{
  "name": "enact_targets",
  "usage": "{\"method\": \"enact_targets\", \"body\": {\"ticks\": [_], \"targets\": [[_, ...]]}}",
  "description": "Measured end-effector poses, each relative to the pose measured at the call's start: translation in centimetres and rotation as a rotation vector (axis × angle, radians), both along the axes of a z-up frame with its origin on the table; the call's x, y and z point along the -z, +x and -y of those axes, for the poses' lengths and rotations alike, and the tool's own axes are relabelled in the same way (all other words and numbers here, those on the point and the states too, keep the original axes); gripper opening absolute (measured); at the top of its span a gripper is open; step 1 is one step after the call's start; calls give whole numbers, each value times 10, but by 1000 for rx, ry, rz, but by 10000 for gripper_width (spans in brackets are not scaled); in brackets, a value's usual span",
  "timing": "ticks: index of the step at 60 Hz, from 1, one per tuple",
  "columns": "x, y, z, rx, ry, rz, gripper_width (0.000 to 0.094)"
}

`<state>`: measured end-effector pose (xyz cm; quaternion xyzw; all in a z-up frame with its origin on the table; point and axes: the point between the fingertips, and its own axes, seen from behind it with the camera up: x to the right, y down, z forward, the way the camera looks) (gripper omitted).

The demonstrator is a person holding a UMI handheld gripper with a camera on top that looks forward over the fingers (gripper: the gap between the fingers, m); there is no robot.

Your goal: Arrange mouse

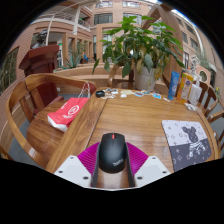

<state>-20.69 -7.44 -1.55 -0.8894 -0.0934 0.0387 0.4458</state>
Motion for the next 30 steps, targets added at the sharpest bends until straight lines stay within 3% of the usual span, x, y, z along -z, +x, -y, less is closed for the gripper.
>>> {"method": "enact_targets", "body": {"ticks": [7, 14, 24, 30], "targets": [[-1, -2, -1, -20, -19, -17, 351], [-9, -6, 4, -58, -33, -39, 351], [-142, -3, 6, -143, 208, -173, 353], [-238, 27, 7, -147, 365, -246, 353]]}}
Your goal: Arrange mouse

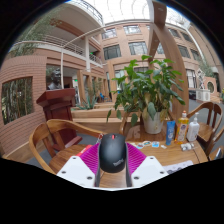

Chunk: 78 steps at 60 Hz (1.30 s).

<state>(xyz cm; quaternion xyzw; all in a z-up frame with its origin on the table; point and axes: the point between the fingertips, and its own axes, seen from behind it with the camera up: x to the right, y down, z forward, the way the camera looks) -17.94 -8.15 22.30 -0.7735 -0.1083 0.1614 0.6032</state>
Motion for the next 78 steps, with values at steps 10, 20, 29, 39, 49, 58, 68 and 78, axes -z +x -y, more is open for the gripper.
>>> {"method": "enact_targets", "body": {"ticks": [10, 20, 29, 39, 49, 58, 68, 78], "targets": [[-31, 102, -24, 117, 101, 26, 350], [77, 195, -62, 248, -111, 163, 349], [178, 240, -61, 291, -292, 221, 355], [223, 253, -52, 300, -389, 221, 423], [220, 253, -42, 304, -414, 193, 618], [176, 259, -23, 332, -355, 221, 844], [124, 259, 18, 360, -294, 239, 852], [85, 249, 66, 354, -259, 222, 851]]}}
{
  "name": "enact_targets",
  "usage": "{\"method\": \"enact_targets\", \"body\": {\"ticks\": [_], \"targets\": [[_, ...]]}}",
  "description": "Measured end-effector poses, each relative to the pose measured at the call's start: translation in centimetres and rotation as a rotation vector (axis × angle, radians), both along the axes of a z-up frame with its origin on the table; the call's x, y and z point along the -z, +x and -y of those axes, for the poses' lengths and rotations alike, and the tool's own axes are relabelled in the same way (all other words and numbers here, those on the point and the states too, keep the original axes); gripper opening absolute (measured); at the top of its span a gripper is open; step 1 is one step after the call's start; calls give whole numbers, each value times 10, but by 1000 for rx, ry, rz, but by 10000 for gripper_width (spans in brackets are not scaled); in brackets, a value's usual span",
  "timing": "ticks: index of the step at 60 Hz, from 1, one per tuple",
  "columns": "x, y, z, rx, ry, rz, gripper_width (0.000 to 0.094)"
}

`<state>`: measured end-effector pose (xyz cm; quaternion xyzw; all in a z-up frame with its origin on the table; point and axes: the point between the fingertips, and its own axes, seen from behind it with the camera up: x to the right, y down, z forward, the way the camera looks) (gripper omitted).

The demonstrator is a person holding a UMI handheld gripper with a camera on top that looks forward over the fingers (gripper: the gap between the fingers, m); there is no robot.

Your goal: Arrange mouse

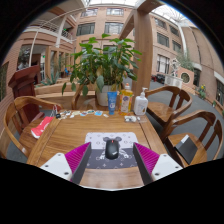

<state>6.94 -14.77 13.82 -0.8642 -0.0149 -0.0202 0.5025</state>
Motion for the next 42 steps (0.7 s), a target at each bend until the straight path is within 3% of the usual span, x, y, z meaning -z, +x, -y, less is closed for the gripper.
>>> {"method": "enact_targets", "body": {"ticks": [18, 42], "targets": [[-26, -10, 68, -10, 15, 1, 851], [-38, 5, 88, 0, 39, 38, 851]]}}
